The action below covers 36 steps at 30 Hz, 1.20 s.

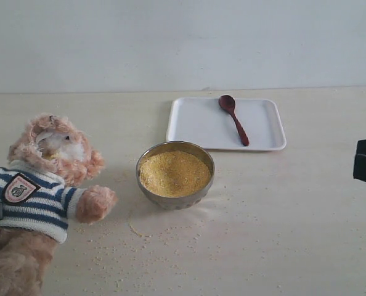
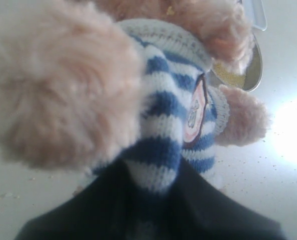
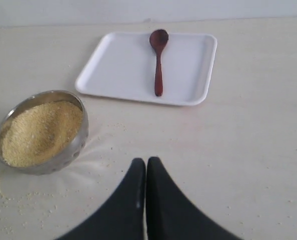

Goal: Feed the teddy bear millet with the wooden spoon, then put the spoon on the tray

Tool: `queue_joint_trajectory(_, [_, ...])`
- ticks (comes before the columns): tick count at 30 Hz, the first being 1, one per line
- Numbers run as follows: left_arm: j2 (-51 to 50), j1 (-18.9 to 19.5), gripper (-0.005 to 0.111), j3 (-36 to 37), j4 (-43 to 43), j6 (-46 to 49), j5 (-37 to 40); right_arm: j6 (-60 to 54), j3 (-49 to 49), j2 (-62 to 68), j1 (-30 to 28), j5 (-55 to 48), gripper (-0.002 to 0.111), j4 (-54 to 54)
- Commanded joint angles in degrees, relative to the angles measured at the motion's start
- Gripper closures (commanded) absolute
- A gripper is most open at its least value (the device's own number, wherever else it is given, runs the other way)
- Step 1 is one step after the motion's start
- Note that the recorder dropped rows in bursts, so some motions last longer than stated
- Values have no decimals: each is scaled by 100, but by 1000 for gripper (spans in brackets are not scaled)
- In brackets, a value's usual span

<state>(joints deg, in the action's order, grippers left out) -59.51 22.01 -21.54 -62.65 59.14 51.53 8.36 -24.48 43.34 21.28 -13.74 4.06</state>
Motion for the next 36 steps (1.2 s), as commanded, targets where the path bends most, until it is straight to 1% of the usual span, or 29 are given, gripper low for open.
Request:
queue_joint_trajectory(1, [33, 14, 102, 10, -91, 36, 48, -35, 55, -780, -16, -498, 108, -172])
queue_joint_trajectory(6, [33, 14, 102, 10, -91, 36, 48, 10, 55, -1848, -16, -2427, 108, -179])
queue_joint_trajectory(7, [33, 14, 102, 10, -91, 36, 48, 10, 55, -2012, -28, -2608, 108, -179])
queue_joint_trajectory(11, [33, 14, 102, 10, -91, 36, 48, -154, 168, -2628, -313, -2370, 108, -225])
queue_joint_trajectory(16, [33, 14, 102, 10, -91, 36, 48, -143, 752, -3236, -420, -1577, 108, -255])
queue_joint_trajectory(22, [33, 14, 102, 10, -91, 36, 48, -217, 1945, -4026, -491, 53, 108, -406])
queue_joint_trajectory(25, [33, 14, 102, 10, -91, 36, 48, -765, 2448, -4334, -650, 789, 108, -406])
queue_joint_trajectory(29, [33, 14, 102, 10, -91, 36, 48, -897, 2448, -4334, -744, 523, 108, -451])
queue_joint_trajectory(32, [33, 14, 102, 10, -91, 36, 48, -1433, 2448, -4334, -744, 398, 108, -462])
queue_joint_trajectory(36, [33, 14, 102, 10, -91, 36, 48, -1421, 2448, -4334, -744, 402, 108, -356])
